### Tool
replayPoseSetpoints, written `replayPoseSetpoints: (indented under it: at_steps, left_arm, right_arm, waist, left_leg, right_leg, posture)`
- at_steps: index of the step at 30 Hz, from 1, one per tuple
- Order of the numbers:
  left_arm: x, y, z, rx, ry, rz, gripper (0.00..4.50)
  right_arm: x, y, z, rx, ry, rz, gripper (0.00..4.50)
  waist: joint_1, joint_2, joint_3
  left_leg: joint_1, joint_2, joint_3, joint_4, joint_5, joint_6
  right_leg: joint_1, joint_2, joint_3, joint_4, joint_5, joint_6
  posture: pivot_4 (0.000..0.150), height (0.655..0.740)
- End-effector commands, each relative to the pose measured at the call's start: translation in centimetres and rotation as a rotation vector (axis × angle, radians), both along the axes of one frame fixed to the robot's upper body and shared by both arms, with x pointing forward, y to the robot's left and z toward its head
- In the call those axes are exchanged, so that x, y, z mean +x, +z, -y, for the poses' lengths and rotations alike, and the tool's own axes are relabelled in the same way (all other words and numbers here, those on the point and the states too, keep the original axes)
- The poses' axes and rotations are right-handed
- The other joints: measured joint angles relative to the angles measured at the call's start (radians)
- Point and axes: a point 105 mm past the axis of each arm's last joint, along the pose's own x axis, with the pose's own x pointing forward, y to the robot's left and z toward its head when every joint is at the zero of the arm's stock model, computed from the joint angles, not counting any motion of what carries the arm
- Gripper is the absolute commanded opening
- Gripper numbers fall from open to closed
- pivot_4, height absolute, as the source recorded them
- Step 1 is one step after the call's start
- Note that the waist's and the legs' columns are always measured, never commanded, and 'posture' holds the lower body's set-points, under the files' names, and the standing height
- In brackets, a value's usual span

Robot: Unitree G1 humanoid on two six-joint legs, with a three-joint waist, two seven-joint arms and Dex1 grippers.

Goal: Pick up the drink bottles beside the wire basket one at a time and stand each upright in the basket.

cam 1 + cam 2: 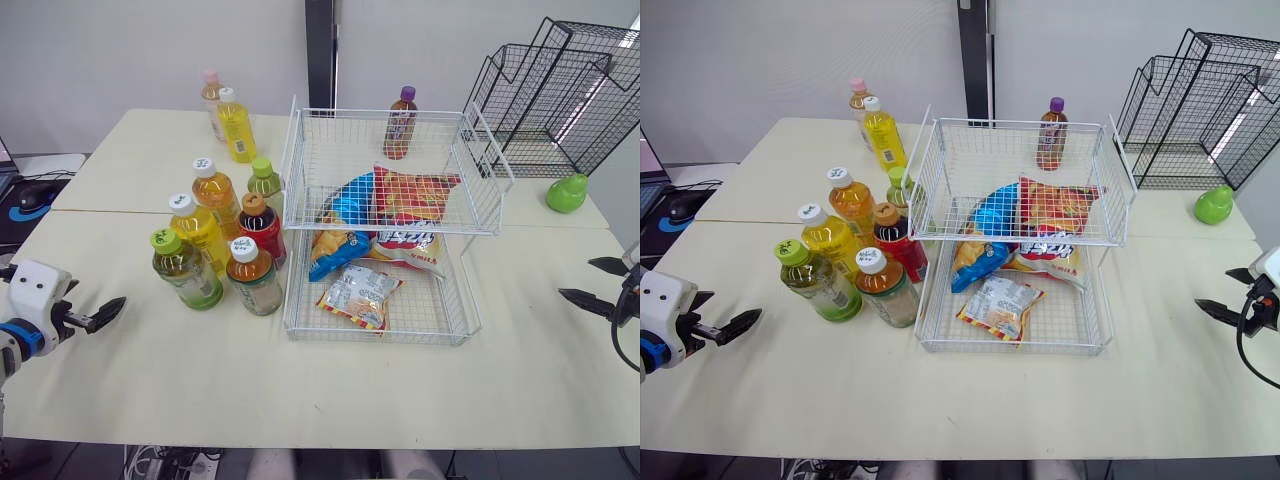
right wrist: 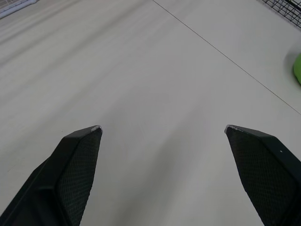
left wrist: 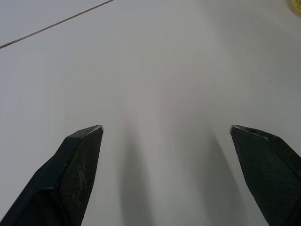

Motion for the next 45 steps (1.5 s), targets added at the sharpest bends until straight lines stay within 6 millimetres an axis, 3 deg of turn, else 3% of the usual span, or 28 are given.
replayPoseSetpoints:
  at_steps: [1,5,15,27,32,35,39,45]
  left_arm:
    - [0.0,2.2,-0.8,0.003,0.007,0.055,4.5]
    - [-0.1,2.9,-1.4,-0.015,0.01,0.08,4.5]
    - [-0.8,2.8,-0.3,-0.044,-0.069,0.097,4.5]
    - [-0.8,3.0,1.4,-0.14,-0.09,0.118,4.5]
    - [-0.4,2.9,1.5,-0.146,-0.092,0.104,4.5]
    - [0.1,3.0,1.7,-0.15,-0.104,0.093,4.5]
    - [0.5,2.7,2.3,-0.157,-0.129,0.07,4.5]
    - [0.6,2.7,2.3,-0.162,-0.141,0.055,4.5]
  right_arm:
    - [0.0,1.1,0.4,-0.038,0.003,0.028,4.49]
    - [-0.3,0.7,0.4,-0.056,-0.002,0.025,4.49]
    - [0.1,1.2,1.0,-0.013,-0.104,0.132,4.49]
    - [-1.4,2.1,-1.3,0.05,-0.012,0.173,4.49]
    - [-2.3,4.7,-4.3,0.088,0.079,0.226,4.49]
    - [-3.6,9.4,-8.4,0.219,0.18,0.307,4.49]
    - [-5.7,13.8,-12.9,0.292,0.314,0.376,4.49]
    - [-7.4,16.6,-18.3,0.288,0.548,0.375,4.49]
  waist:
    - [0.0,0.0,0.0]
    - [0.0,0.0,0.0]
    - [0.0,0.001,0.0]
    - [0.001,0.001,0.0]
    - [0.001,0.001,0.0]
    - [0.001,0.002,-0.001]
    - [0.001,0.002,-0.001]
    - [0.001,0.0,-0.001]
  left_leg:
    - [0.0,0.0,0.0,0.0,0.0,0.0]
    - [0.0,0.0,0.0,0.0,0.0,0.0]
    - [0.0,0.0,0.0,0.0,0.0,0.0]
    - [0.0,0.0,0.0,0.001,0.0,0.0]
    - [0.0,0.0,-0.001,0.001,0.0,0.0]
    - [0.0,0.0,-0.001,0.001,0.0,0.0]
    - [0.0,0.0,-0.003,0.001,0.0,0.0]
    - [-0.001,0.001,-0.004,0.001,0.0,0.0]
  right_leg:
    - [0.0,0.0,0.0,0.0,0.0,0.0]
    - [0.0,0.0,0.0,0.0,0.0,0.0]
    - [0.0,0.0,0.0,0.0,0.0,0.0]
    - [0.001,0.0,0.0,0.0,0.0,0.0]
    - [0.001,0.0,0.0,0.0,0.0,0.0]
    - [0.001,0.0,0.0,0.001,0.0,0.0]
    - [0.001,0.0,-0.001,0.001,0.0,0.0]
    - [0.001,-0.003,-0.002,0.0,0.0,0.0]
  posture:
    - [0.15,0.7268]
    - [0.15,0.7268]
    - [0.15,0.7268]
    - [0.15,0.7268]
    - [0.15,0.7268]
    - [0.15,0.7268]
    - [0.15,0.7268]
    - [0.15,0.7268]
